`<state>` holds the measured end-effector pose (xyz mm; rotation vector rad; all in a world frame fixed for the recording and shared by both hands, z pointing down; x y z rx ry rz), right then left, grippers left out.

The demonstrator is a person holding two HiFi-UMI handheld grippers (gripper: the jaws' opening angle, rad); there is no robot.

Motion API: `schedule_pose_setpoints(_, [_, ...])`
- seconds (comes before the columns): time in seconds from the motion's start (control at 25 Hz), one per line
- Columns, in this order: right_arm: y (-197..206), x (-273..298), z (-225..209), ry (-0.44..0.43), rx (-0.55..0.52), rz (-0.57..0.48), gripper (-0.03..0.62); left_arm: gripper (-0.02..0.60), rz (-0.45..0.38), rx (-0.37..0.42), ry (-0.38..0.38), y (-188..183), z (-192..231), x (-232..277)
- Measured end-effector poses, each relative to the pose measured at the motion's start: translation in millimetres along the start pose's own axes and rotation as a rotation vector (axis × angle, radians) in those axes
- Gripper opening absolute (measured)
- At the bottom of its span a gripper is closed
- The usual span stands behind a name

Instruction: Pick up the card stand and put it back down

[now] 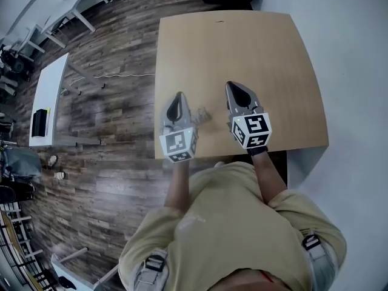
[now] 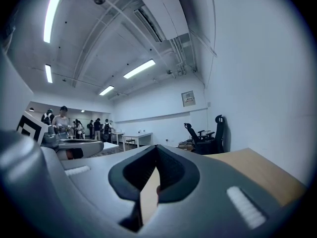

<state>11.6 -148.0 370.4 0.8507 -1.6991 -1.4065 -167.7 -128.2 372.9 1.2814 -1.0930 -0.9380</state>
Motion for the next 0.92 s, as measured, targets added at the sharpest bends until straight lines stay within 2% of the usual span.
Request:
schedule_pose_setpoints(0.28, [-1.4, -17.6, -28.2, 0.096, -0.002, 0.001, 0.003, 0.003, 0.037, 0.027, 0.094, -0.5, -31.3, 18.2])
schedule_pose_setpoints(0.52, [4.3, -30.2, -45.5, 0.144, 0.005, 0.008, 0.003, 0.003, 0.061, 0.051, 0.205, 4.8, -61.1, 29.9])
schedule_pose_setpoints(0.92, [3.9, -51.3, -73.0, 0.205, 0.008, 0.008, 0.003, 0.003, 0.04, 0.057, 0.261, -2.7, -91.5, 46.5])
Point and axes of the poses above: the fingertips, and each gripper's own axes: x forward along the fingers, z to its left, y out of its underside, the point moved 5 cm from there along -x, backward along the fingers, and after that the axes turned 5 degrees about z, right-handed, at the moved point
